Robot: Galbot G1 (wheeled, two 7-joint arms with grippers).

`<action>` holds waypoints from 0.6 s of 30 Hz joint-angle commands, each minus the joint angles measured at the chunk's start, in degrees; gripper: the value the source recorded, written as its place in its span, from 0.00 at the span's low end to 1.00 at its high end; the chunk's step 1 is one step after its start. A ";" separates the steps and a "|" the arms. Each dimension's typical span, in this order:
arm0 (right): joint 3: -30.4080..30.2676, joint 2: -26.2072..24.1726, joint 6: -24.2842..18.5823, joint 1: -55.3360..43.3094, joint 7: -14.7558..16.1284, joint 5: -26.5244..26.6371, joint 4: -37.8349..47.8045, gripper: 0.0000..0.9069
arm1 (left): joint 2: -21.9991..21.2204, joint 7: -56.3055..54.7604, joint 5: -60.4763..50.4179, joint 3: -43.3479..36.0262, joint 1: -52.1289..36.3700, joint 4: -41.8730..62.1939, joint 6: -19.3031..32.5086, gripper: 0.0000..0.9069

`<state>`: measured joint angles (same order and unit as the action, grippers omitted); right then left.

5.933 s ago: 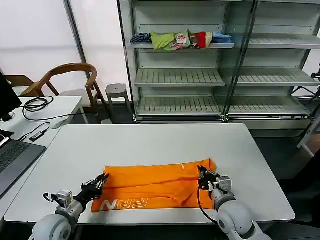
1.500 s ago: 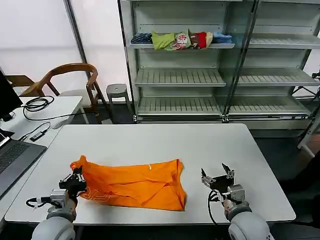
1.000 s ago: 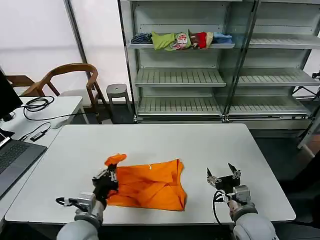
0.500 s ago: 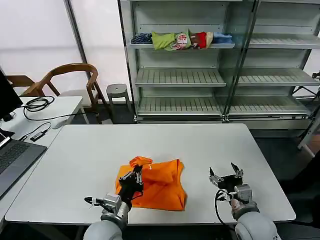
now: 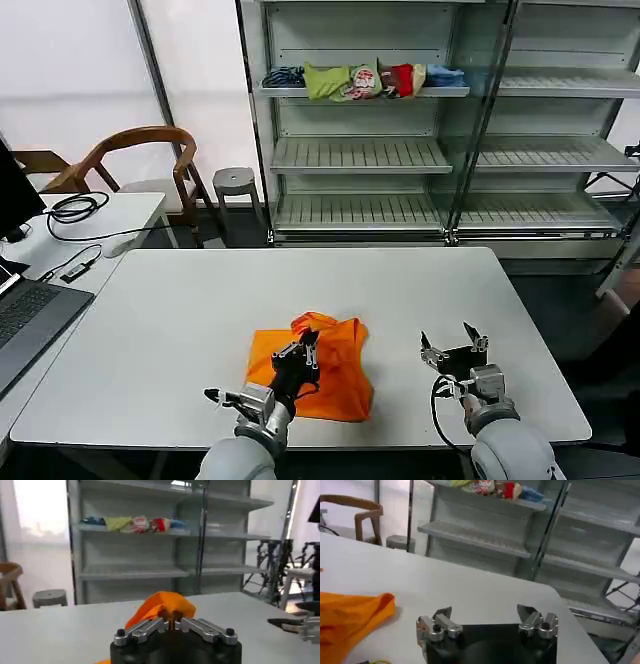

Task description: Fold and organize the clothes.

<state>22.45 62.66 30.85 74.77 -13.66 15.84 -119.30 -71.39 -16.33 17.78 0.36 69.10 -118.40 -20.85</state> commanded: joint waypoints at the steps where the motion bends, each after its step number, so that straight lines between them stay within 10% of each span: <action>1: 0.19 -0.05 0.01 0.12 0.02 0.01 -0.15 1.00 | -1.88 0.96 2.10 -3.14 -1.88 3.93 0.66 0.02; 3: 0.27 -0.04 0.01 0.21 0.05 0.01 -0.22 1.00 | -1.95 1.19 1.88 -3.18 -1.92 4.53 0.68 0.02; 4: 0.28 -0.05 0.01 0.23 0.06 0.01 -0.26 1.00 | -1.85 1.46 1.47 -3.35 -1.74 4.93 0.41 0.40; 5: 0.28 -0.07 0.01 0.23 0.06 0.03 -0.31 1.00 | -1.65 1.54 1.08 -3.76 -1.48 5.15 0.34 1.00; 18: -0.17 0.32 -0.02 -0.63 0.17 0.02 -0.17 1.00 | -0.13 9.06 5.63 -4.63 0.80 -0.86 7.75 1.00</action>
<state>22.33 62.90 30.86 74.30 -13.50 15.86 -119.49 -71.85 -11.43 19.71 -4.51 69.41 -115.46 -17.89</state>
